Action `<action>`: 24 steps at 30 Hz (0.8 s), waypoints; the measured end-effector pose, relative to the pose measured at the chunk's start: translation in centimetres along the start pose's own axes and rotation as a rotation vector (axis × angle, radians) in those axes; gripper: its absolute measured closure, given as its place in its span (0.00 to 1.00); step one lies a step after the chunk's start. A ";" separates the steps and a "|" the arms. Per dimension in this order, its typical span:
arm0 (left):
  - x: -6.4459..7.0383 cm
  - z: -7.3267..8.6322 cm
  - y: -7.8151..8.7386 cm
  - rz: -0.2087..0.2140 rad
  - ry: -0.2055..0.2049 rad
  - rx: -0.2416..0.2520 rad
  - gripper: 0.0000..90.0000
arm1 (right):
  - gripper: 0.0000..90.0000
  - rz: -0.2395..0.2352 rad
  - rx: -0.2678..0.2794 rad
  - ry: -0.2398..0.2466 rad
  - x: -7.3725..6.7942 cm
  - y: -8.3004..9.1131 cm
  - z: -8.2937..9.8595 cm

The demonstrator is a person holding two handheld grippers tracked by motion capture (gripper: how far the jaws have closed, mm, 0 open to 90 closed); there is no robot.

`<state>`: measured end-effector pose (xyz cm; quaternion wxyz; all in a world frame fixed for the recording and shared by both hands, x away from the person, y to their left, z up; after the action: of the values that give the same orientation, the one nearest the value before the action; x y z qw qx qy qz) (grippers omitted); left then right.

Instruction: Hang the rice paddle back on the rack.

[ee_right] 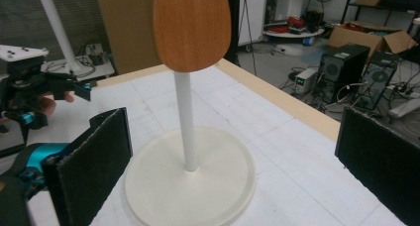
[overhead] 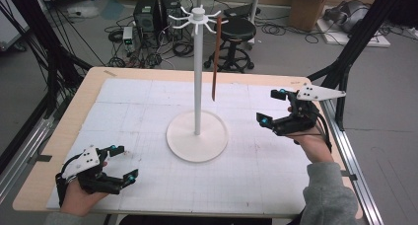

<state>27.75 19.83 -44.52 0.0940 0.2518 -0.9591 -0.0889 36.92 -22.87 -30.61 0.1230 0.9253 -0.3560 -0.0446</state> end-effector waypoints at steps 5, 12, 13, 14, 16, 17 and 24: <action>0.0 0.0 0.0 -0.001 0.001 -0.001 0.04 | 0.00 -0.014 0.006 -0.016 -0.3 0.4 1.3; 0.0 -0.1 -0.1 -0.001 0.002 0.004 0.04 | 0.00 -0.017 -0.013 0.005 -1.1 0.7 3.4; -0.1 -0.1 -0.1 -0.002 0.002 0.005 0.04 | 0.00 -0.022 -0.003 0.007 -1.4 0.9 3.6; 0.0 -0.1 -0.1 0.001 0.003 0.004 0.04 | 0.00 -0.022 0.002 0.003 -1.5 0.9 3.8; -0.1 -0.2 0.0 -0.002 0.003 0.013 0.04 | 0.00 -0.025 0.021 -0.005 -2.0 1.0 4.4; -0.1 -0.2 0.1 -0.002 0.001 0.016 0.04 | 0.00 -0.029 0.028 -0.004 -2.1 0.9 4.8; -0.1 -0.4 0.3 -0.002 0.001 0.022 0.04 | 0.00 -0.029 0.000 -0.004 -2.6 1.2 7.2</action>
<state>27.77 20.03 -44.13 0.0917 0.2540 -0.9597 -0.0782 32.99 -23.37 -37.31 0.1216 0.9303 -0.3426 -0.0480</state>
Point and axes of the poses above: each handheld gripper's, and its own axes: y roughly backward along the jaws, z roughly out of its underside, x roughly to its right, the point moved 7 cm from there along -y, roughly forward along the jaws, and after that the axes turned 9 degrees about z, right-handed, at the moved point
